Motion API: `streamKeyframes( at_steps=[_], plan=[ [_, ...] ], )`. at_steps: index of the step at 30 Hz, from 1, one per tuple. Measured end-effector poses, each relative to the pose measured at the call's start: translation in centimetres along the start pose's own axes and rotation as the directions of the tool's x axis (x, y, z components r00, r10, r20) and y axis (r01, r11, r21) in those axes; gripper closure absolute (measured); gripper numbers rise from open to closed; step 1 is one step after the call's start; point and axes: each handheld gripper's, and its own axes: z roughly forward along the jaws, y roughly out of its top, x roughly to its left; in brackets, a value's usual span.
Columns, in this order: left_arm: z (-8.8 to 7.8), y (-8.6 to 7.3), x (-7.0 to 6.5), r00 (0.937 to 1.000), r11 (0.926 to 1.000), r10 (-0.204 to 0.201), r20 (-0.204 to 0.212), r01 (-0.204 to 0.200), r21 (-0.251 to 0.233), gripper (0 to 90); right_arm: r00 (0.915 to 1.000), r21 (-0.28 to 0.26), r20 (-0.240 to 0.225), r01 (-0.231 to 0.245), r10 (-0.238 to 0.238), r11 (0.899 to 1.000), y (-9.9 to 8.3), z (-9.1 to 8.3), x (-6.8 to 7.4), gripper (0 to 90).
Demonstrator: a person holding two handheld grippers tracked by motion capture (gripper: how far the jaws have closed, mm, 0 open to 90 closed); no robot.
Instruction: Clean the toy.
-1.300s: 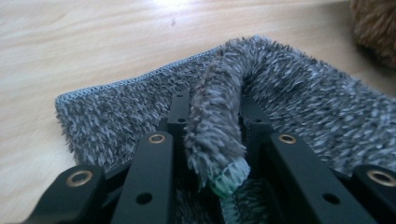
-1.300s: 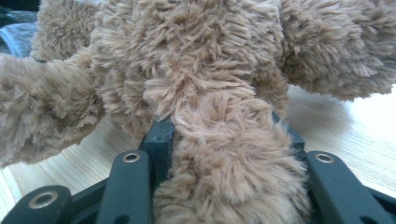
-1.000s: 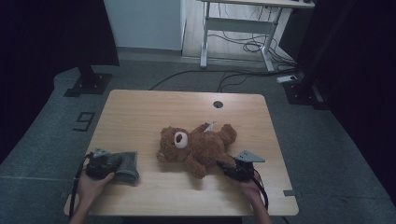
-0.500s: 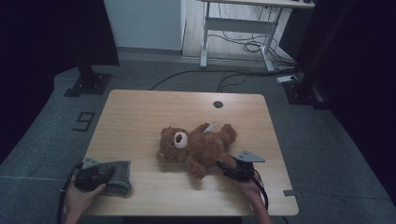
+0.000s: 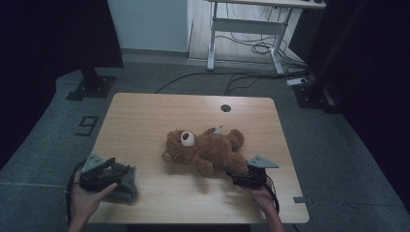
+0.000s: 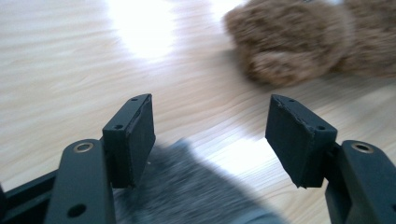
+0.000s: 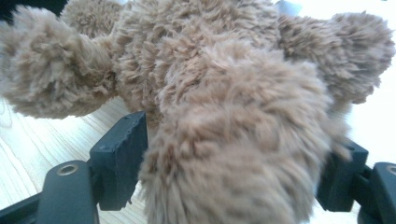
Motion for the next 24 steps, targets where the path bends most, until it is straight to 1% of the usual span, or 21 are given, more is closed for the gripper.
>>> streamKeyframes(
  at_steps=[4, 7, 9, 13, 15, 17, 21, 22, 24],
  plan=[
    [1.1, 1.1, -2.3, 0.998, 0.9994, 0.031, 0.054, -0.03, -0.016, 32.8, 0.9999, -0.015, 0.01, -0.01, 0.01, 1.0, 0.1, -0.7, -0.3, 21.4],
    [1.8, 1.6, -3.7, 0.9954, 0.9986, 0.048, 0.084, -0.046, -0.025, 32.5, 0.9997, -0.024, 0.02, -0.012, 0.012, 1.0, 0.1, -1.3, -0.4, 21.4],
    [2.4, 2.1, -4.7, 0.9919, 0.9981, 0.051, 0.116, -0.046, -0.04, 32.2, 0.9996, -0.03, 0.027, -0.007, 0.008, 1.0, 0.1, -1.9, -0.4, 21.3],
    [3.3, 2.4, -6.6, 0.9853, 0.9966, 0.07, 0.156, -0.062, -0.054, 32.0, 0.9991, -0.05, 0.041, -0.007, 0.009, 0.999, 0.1, -3.4, -0.2, 20.9],
    [3.6, 2.3, -7.5, 0.9818, 0.9962, 0.08, 0.172, -0.073, -0.048, 32.1, 0.9989, -0.066, 0.047, -0.006, 0.01, 0.998, 0.1, -4.2, -0.1, 20.9],
    [3.9, 2.0, -8.0, 0.9797, 0.9964, 0.08, 0.184, -0.074, -0.041, 32.1, 0.9988, -0.076, 0.048, -0.002, 0.005, 0.997, 0.2, -5.0, 0.1, 21.0],
    [4.0, 1.0, -8.7, 0.9761, 0.9986, 0.049, 0.212, -0.043, -0.029, 32.4, 0.9989, -0.092, 0.045, 0.017, -0.013, 0.996, 0.1, -6.2, 1.0, 21.2],
    [4.0, 0.8, -8.8, 0.9768, 0.9988, 0.045, 0.209, -0.041, -0.026, 32.4, 0.9989, -0.094, 0.042, 0.022, -0.018, 0.995, 0.0, -6.5, 1.2, 21.4],
    [3.9, 0.2, -9.0, 0.9761, 0.9992, 0.038, 0.214, -0.035, -0.02, 32.6, 0.9993, -0.099, 0.033, 0.023, -0.02, 0.995, -0.2, -7.0, 1.6, 22.0]
  ],
)
